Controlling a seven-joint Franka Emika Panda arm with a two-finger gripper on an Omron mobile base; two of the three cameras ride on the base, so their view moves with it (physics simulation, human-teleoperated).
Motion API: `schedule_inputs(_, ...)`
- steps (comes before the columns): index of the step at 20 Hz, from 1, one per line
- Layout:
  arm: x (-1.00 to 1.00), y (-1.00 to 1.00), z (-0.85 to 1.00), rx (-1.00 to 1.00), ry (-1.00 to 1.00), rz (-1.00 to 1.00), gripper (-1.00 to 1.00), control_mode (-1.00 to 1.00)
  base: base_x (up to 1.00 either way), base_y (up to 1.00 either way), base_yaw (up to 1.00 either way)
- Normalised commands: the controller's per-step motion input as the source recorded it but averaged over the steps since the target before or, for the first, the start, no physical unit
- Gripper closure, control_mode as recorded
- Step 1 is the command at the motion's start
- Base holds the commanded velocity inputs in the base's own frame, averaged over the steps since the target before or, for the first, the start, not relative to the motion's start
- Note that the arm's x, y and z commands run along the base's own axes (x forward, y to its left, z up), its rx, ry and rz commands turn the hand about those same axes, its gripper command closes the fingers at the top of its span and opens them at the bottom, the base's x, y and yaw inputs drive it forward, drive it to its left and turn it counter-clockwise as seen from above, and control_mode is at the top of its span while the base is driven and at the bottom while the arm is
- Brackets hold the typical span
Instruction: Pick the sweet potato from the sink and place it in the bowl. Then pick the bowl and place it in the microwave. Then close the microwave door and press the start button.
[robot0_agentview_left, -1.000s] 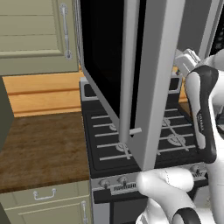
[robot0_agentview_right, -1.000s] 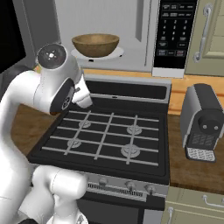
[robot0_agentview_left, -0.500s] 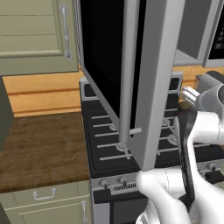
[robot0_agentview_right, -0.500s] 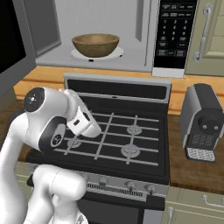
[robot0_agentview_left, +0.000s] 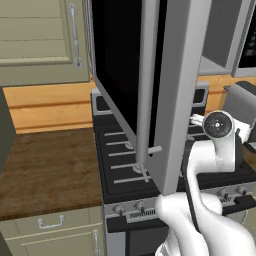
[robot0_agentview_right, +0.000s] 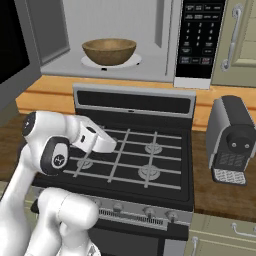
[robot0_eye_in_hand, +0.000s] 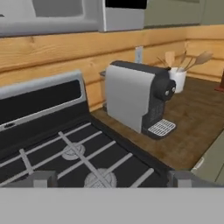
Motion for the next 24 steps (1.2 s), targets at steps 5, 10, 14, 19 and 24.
schedule_inputs(5,0.03,-0.04,-0.38,-0.36,0.00,-0.02,-1.00,-1.00,0.00,0.00,0.00)
schedule_inputs(10,-0.03,0.06,-0.43,-0.38,0.00,-0.03,-1.00,-1.00,0.00,0.00,0.00)
schedule_inputs(14,0.01,0.11,-0.59,-0.43,-0.01,-0.17,-1.00,-1.00,0.00,0.00,0.00)
schedule_inputs(19,0.01,0.33,-0.47,-0.40,-0.04,-0.25,-1.00,-1.00,0.00,0.00,0.00)
schedule_inputs(24,-0.05,0.61,-0.13,-0.30,-0.08,-0.14,-1.00,-1.00,0.00,0.00,0.00)
